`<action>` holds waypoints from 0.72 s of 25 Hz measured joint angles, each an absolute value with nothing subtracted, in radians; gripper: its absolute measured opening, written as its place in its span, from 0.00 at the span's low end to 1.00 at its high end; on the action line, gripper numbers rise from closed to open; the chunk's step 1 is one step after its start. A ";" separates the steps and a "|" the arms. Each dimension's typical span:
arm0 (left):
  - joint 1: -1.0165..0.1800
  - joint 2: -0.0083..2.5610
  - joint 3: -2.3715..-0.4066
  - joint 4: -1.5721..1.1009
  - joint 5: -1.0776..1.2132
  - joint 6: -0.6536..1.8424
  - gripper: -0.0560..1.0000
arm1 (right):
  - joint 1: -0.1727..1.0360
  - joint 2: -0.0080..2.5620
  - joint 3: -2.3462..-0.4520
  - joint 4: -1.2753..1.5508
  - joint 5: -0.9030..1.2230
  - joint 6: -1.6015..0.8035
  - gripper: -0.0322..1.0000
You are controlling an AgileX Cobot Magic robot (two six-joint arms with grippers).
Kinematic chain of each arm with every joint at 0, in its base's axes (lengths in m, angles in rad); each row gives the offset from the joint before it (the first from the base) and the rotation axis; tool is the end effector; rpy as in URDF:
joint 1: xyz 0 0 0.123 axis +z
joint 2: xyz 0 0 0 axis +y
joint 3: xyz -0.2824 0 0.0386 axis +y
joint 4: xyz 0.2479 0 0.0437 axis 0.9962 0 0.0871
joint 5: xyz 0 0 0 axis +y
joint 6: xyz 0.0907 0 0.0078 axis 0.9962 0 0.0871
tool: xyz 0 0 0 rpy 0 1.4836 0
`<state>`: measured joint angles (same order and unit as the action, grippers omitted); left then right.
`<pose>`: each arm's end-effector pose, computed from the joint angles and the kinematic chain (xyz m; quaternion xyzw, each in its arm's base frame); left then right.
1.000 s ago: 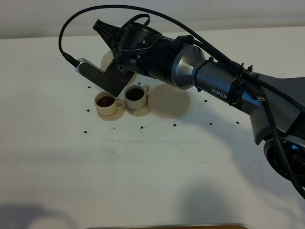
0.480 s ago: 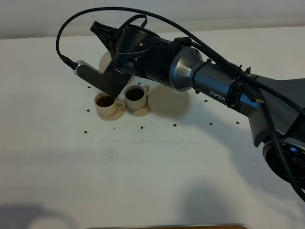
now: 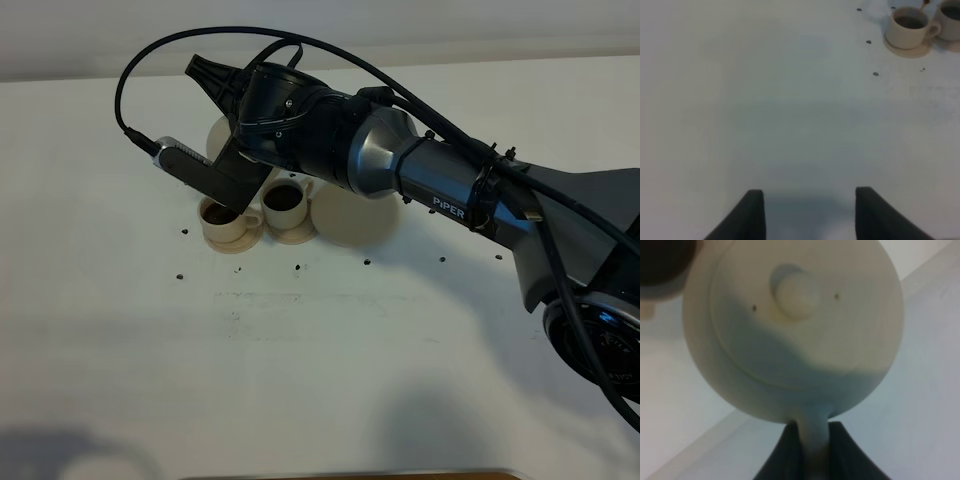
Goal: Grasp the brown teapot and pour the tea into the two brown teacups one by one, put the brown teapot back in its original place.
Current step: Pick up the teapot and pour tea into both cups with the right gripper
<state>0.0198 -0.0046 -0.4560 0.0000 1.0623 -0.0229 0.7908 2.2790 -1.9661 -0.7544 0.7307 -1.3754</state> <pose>-0.0007 0.0000 0.2647 -0.0184 0.8635 -0.0008 0.5039 0.3942 0.3392 0.2193 -0.8705 0.2500 -0.3848 0.1778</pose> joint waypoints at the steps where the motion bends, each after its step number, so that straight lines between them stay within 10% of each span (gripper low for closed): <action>1: 0.020 -0.005 -0.456 0.000 1.062 -0.023 0.50 | 0.791 2.279 -1.966 -0.755 0.731 -1.375 0.11; 18: 0.020 -0.005 -0.456 0.000 1.062 -0.023 0.50 | 0.800 2.279 -1.966 -0.785 0.729 -1.375 0.11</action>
<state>0.0198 -0.0046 -0.4560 0.0000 1.0623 -0.0229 0.7995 2.2790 -1.9661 -0.7852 0.7289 -1.3754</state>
